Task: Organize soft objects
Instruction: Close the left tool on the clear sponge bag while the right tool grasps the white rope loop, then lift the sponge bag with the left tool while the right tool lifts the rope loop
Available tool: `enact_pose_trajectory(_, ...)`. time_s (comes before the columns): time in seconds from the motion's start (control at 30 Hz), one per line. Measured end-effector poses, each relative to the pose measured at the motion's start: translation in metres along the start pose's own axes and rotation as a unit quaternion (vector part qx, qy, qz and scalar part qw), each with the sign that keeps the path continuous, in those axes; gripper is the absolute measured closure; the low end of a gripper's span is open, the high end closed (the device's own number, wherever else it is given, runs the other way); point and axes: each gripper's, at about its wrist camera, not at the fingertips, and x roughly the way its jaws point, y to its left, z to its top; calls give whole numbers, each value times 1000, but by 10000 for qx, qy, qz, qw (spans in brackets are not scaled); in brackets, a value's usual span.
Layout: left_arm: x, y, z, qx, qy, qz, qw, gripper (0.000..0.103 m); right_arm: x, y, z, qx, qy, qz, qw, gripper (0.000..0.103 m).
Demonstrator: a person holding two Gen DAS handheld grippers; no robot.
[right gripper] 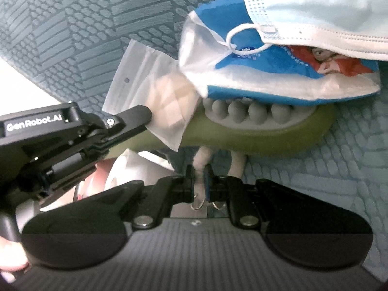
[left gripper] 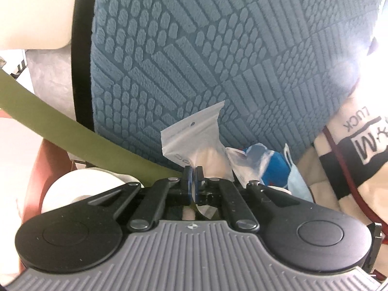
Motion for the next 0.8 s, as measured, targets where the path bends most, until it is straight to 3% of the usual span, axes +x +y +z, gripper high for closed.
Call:
enact_pose_trajectory(0.3, -37, 3, -12, -31, -73, -19, 10000, 101, -32, 21, -2, -607, 70, -583, 9964, 91)
enact_pose_trajectory(0.47, -58, 4, -20, -36, -159, -71, 9998, 101, -46, 34, -6, -1019, 240, -1180, 9875, 91)
enact_pose_trajectory(0.8, -80, 4, -48, -89, -112, -154, 9998, 101, -72, 48, -28, -1507, 179, -1582, 9757, 91)
